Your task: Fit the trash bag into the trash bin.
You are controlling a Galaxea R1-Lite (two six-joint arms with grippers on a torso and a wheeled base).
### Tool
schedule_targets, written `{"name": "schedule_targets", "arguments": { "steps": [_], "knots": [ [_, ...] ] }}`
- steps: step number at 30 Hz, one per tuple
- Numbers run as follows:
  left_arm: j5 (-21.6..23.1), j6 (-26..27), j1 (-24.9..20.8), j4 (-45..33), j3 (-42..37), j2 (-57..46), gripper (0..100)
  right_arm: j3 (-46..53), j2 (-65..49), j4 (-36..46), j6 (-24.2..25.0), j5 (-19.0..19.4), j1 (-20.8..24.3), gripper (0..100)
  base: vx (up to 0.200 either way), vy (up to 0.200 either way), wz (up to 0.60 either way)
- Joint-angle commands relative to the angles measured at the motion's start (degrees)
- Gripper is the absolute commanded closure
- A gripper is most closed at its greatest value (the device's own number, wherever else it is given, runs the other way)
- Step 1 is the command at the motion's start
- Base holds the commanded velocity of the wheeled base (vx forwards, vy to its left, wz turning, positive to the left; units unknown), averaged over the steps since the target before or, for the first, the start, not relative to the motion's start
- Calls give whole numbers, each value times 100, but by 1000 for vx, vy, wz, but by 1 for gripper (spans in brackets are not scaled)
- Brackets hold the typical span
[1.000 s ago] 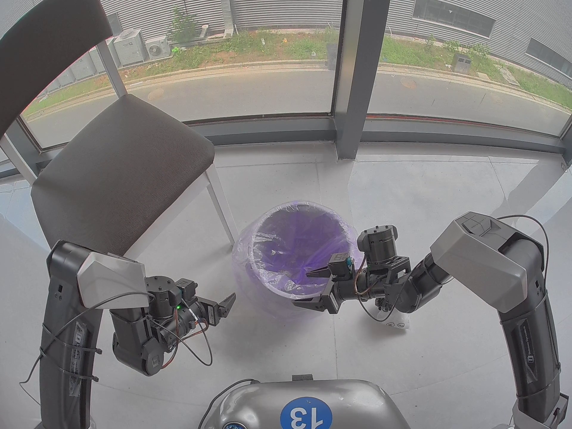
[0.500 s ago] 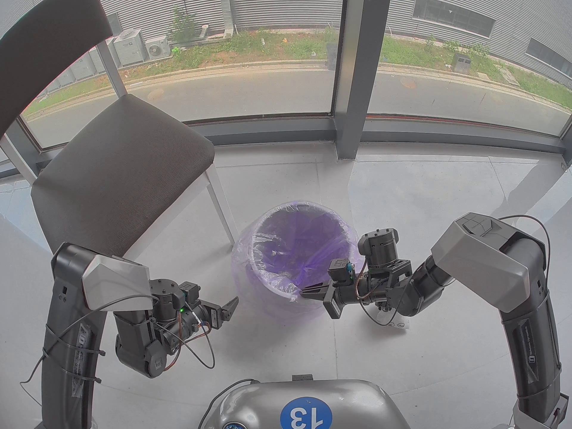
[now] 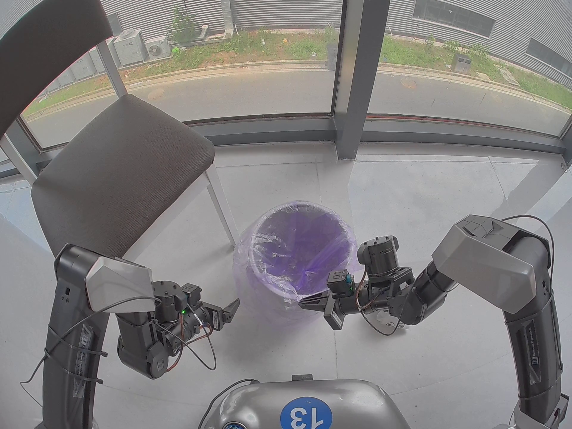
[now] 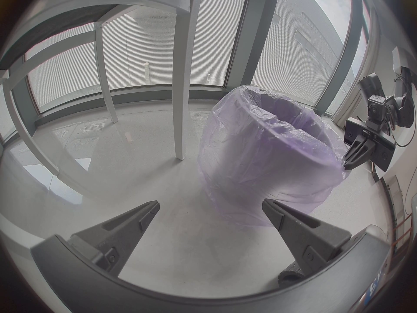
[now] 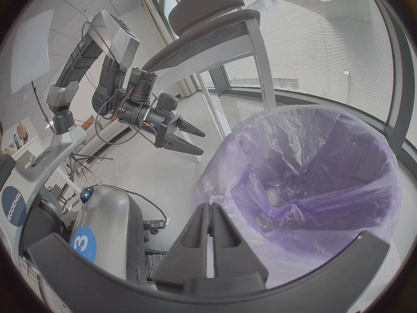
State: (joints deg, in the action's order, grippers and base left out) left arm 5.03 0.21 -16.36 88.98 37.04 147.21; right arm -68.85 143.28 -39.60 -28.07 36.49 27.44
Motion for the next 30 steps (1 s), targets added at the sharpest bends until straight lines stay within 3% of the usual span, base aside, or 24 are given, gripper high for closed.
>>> {"name": "schedule_targets", "arguments": {
  "steps": [1, 26, 27, 30],
  "knots": [
    [-2, -3, -16, 102, 5, 53, 0, -111, 210, -4, -14, -1, 7, 100, 0, 0, 0],
    [-11, -3, -43, 102, 93, 97, 0, -550, 658, 22, -75, -133, -274, 100, 0, 0, 0],
    [-11, -3, -43, 102, 85, 97, 0, -542, 658, 22, -110, -133, -274, 0, 0, 0, 0],
    [-11, 6, -52, 102, 93, 97, 0, -471, 605, 31, -251, -115, -274, 0, 0, 0, 0]
  ]
}}
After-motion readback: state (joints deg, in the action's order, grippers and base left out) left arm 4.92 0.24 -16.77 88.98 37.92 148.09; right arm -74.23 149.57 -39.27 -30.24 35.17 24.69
